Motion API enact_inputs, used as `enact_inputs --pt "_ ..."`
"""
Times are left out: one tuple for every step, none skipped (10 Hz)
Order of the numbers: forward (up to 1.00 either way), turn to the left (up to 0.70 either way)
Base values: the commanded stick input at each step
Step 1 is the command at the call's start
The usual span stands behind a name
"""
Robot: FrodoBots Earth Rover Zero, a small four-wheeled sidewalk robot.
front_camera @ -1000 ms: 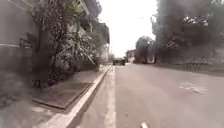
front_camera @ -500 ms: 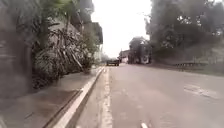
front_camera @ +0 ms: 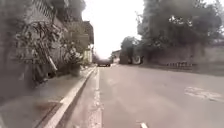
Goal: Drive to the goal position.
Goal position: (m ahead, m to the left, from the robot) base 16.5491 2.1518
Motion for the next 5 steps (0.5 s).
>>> enact_inputs --pt "1.00 -0.05" --pt "1.00 0.00" --pt "1.00 0.00" --pt "1.00 0.00" --pt "1.00 0.00"
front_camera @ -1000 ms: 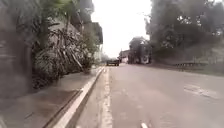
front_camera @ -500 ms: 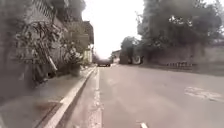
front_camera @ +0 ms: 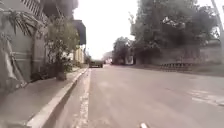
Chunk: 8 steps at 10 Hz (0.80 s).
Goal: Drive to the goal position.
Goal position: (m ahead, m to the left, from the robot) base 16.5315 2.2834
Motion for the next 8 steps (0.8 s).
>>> enact_inputs --pt "1.00 0.00" --pt "1.00 0.00" --pt "1.00 0.00" --pt "1.00 0.00" --pt "1.00 0.00" --pt "1.00 0.00" --pt "1.00 0.00" --pt "1.00 0.00"
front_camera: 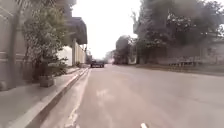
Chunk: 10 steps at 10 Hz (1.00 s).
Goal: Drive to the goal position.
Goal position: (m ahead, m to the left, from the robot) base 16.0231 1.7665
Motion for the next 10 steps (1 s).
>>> enact_inputs --pt "1.00 0.00" --pt "1.00 0.00" --pt "1.00 0.00" --pt "1.00 0.00" --pt "1.00 0.00" --pt "1.00 0.00" --pt "1.00 0.00" --pt "1.00 0.00" --pt "1.00 0.00" --pt "1.00 0.00"
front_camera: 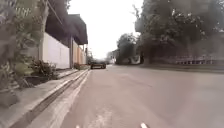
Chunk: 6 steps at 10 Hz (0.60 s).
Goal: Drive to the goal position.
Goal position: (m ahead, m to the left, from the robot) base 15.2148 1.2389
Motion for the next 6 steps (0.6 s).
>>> enact_inputs --pt "1.00 0.00" --pt "1.00 0.00" --pt "1.00 0.00" --pt "1.00 0.00" --pt "1.00 0.00" --pt "1.00 0.00"
